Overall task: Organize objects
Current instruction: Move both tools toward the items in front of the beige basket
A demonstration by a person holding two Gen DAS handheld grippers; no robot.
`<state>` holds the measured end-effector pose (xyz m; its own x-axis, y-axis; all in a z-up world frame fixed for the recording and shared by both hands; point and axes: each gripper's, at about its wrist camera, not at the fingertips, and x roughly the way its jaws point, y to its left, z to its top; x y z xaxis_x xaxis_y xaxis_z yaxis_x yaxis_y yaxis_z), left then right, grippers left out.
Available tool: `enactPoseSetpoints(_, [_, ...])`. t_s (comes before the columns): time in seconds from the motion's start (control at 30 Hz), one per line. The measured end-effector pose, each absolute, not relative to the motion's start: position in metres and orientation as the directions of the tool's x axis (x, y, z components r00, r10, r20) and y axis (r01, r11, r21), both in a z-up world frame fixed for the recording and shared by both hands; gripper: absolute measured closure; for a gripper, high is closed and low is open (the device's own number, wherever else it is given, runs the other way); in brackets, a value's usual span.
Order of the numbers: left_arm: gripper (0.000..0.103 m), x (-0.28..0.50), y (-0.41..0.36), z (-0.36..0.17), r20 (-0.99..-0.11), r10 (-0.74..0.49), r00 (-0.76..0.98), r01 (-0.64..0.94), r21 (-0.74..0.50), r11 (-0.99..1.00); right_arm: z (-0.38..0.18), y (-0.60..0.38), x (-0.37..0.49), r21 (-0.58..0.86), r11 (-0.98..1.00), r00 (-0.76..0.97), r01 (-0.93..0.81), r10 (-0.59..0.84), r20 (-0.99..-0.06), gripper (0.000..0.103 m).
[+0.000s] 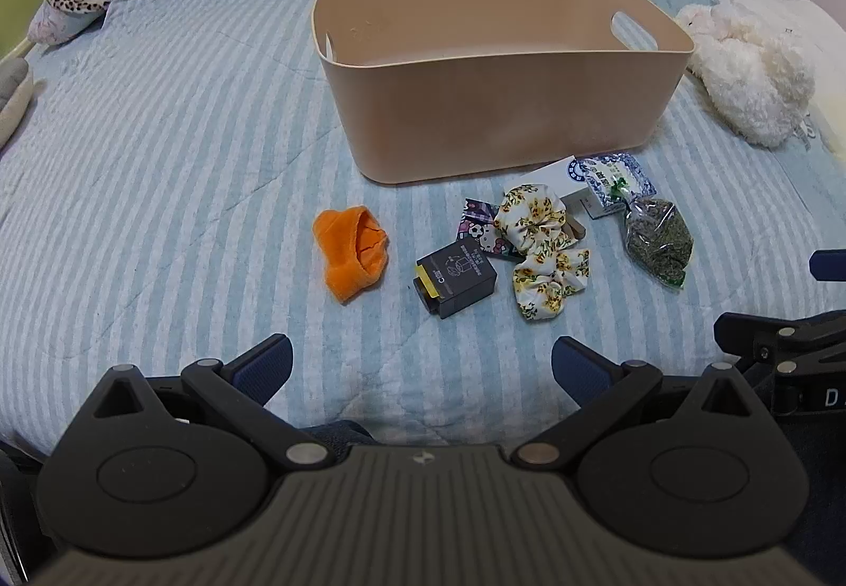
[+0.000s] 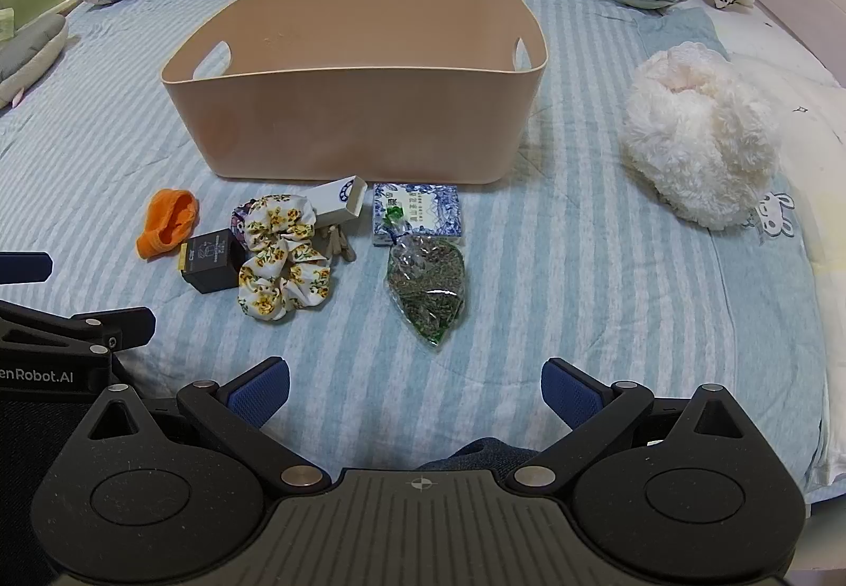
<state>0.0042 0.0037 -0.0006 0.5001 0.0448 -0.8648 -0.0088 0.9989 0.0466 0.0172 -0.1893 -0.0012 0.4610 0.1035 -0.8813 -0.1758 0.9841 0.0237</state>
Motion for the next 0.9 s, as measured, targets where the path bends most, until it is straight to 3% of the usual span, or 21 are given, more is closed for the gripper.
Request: enactPoseSetpoints(0.9, [0.000, 0.010, 0.014, 0.008, -0.861, 0.042, 0.507, -0.035, 0.028, 0.999, 0.012, -0.203, 0.028, 0.020, 0.982, 0.516, -0.187, 0.116, -0.849, 0.000])
